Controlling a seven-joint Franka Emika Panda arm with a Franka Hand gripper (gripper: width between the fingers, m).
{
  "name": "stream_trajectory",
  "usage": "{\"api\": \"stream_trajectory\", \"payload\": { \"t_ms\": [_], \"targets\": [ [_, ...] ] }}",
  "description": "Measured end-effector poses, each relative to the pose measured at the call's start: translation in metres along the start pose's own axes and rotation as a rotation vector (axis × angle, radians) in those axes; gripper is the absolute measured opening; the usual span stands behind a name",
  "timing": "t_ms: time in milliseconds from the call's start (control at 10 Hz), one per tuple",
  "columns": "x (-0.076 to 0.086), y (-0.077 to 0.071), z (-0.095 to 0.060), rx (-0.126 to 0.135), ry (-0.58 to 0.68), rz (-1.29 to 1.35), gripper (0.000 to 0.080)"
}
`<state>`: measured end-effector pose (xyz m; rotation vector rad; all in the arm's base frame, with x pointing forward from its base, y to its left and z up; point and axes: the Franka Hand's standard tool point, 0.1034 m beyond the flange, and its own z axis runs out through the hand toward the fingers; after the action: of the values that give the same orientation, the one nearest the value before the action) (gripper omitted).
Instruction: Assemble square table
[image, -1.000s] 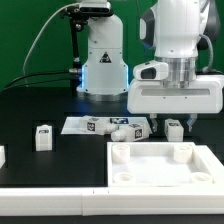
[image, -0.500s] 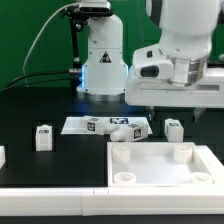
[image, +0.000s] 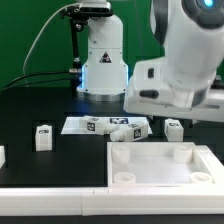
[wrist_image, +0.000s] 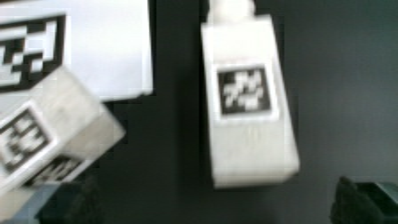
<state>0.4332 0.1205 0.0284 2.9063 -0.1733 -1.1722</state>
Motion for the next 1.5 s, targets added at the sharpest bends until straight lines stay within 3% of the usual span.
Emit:
{"api": "stream_trajectory", "payload": {
  "t_ms": [200,500,800,1200,1500],
  "targets": [
    [0.009,0.004,0.006,0.008,-0.08,-0.058,0.0649],
    [0.01,0.006,0.007,0.007,-0.082,-0.038,0.0649],
    [0.003,-0.009,0.017,0.004,-0.076,-0.042,0.0649],
    [0.0,-0.002,0.023,0.005,-0.072,0.036,0.0649],
    [-0.004,-0.008,0.028,0.004,-0.095,0.075,0.0649]
  ]
}}
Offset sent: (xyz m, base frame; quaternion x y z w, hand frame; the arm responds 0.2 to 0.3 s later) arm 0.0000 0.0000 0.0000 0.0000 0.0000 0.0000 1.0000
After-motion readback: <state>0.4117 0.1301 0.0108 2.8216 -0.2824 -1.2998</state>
